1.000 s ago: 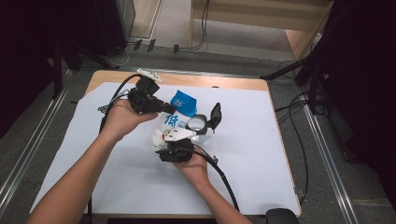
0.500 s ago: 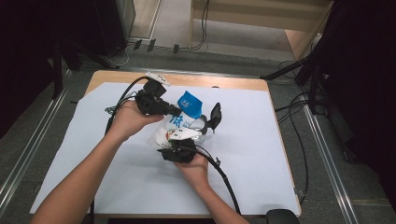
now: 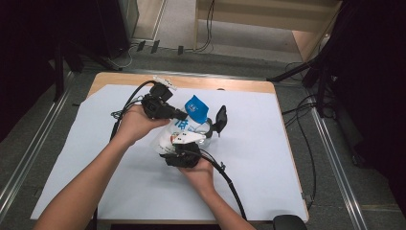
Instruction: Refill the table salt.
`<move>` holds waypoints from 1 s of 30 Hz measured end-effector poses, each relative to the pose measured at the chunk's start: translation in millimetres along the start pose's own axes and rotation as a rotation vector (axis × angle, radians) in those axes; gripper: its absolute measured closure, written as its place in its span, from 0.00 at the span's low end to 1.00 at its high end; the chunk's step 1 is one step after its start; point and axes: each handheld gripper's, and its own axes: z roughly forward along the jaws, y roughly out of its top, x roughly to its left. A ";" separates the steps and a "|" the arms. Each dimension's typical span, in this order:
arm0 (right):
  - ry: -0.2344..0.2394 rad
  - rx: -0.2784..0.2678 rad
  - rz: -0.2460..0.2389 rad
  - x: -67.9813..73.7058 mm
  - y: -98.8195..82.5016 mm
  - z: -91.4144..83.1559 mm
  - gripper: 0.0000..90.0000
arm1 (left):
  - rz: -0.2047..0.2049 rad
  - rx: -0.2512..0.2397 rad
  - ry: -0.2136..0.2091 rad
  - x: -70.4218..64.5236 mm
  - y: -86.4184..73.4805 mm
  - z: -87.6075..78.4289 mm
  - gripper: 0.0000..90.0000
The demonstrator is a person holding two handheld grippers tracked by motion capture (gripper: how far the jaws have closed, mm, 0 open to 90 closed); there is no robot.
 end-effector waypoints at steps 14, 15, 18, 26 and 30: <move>0.041 -0.007 0.055 -1.8 1.4 1.4 0.61 | 0.001 0.010 0.010 0.3 0.4 8.8 0.97; 0.046 -0.009 0.062 -1.9 1.4 1.3 0.61 | 0.001 0.009 0.009 0.4 -0.3 9.2 0.97; 0.050 -0.013 0.072 -2.6 1.9 1.1 0.61 | 0.000 0.008 0.013 0.9 -1.0 10.0 0.97; 0.068 -0.014 0.085 -4.2 4.2 0.4 0.61 | -0.007 0.013 0.017 2.0 -0.4 13.5 0.97; 0.082 -0.013 0.073 -3.0 5.8 0.8 0.59 | -0.010 0.011 0.019 2.4 -0.2 13.9 0.97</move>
